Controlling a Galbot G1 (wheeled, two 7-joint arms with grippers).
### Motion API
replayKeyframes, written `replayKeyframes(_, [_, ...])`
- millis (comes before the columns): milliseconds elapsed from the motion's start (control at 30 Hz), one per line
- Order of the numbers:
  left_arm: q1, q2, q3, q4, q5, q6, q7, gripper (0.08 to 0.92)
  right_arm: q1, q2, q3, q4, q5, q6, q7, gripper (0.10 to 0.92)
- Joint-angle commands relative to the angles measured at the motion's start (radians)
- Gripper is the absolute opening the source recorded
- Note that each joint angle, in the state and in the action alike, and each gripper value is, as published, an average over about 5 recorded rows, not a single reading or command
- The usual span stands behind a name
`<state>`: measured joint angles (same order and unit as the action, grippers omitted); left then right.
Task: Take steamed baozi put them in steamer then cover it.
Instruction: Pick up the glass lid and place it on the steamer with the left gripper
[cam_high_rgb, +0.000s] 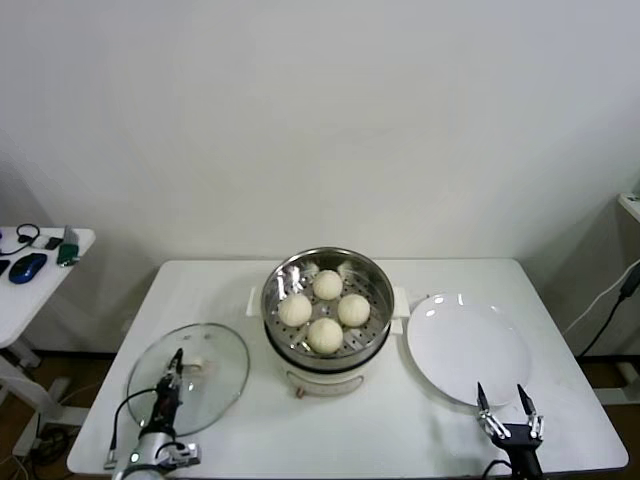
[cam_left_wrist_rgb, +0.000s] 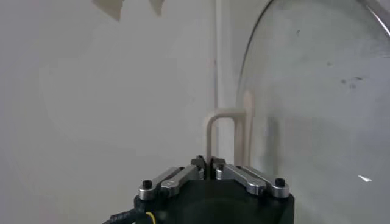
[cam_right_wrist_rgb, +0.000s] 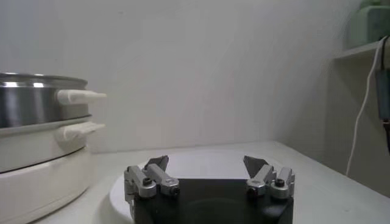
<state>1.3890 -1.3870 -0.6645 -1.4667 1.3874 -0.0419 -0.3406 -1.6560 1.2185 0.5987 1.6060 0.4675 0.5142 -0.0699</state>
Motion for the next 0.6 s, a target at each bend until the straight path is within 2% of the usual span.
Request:
replayKeyframes(33, [0.072,0.090,0.058,-0.290,-0.187,0.116,0.150,0.143,-0.001,0.006,0.008,0.015,-0.009,-0.022,0.012,0.823])
replayKeyframes(200, [0.100,0.235,0.053,-0.515,-0.311,0.263,0.290,0.143,-0.003,0.013,0.026,0.027,-0.056,-0.053,0.037,0.823])
replayKeyframes(400, [0.074,0.410,0.053,-0.664,-0.432,0.455,0.437,0.143,-0.003,0.025,0.043,0.032,-0.115,-0.072,0.069,0.823])
replayKeyframes(500, [0.019,0.454,0.108,-0.708,-0.448,0.555,0.484,0.143,-0.002,0.029,0.043,0.033,-0.125,-0.074,0.074,0.823])
replayKeyframes(600, [-0.047,0.466,0.212,-0.734,-0.410,0.638,0.507,0.143,0.001,0.033,0.042,0.034,-0.134,-0.074,0.075,0.823])
